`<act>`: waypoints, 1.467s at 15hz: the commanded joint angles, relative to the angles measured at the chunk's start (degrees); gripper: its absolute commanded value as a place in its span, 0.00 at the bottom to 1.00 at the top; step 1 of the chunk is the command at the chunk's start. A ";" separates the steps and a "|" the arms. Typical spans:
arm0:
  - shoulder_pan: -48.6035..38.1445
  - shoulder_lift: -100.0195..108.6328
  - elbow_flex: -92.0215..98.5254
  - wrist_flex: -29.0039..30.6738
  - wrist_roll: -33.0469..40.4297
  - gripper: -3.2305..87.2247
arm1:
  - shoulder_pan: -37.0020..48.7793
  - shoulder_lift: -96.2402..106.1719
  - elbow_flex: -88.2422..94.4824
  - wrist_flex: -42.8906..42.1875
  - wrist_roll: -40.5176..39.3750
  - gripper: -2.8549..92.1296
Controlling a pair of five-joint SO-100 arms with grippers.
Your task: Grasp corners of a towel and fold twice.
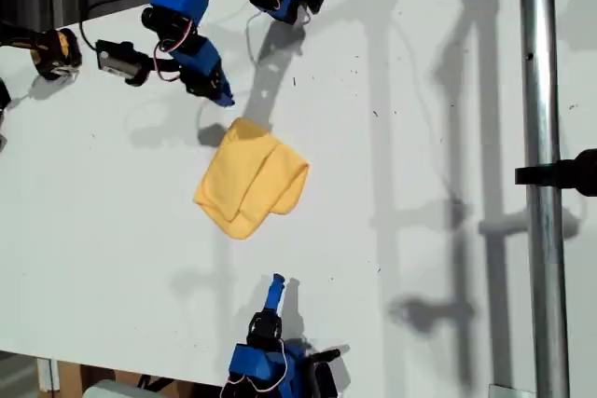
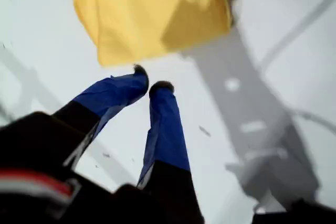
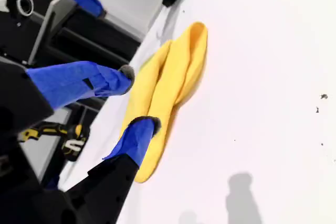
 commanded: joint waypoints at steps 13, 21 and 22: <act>-0.09 0.18 7.56 10.90 11.95 0.19 | -19.60 67.24 59.50 2.02 23.03 0.08; -0.09 0.18 7.56 10.90 11.95 0.17 | -19.69 67.24 59.50 2.02 23.03 0.08; -0.09 0.18 7.56 10.90 11.95 0.17 | -19.69 67.24 59.50 2.02 23.03 0.08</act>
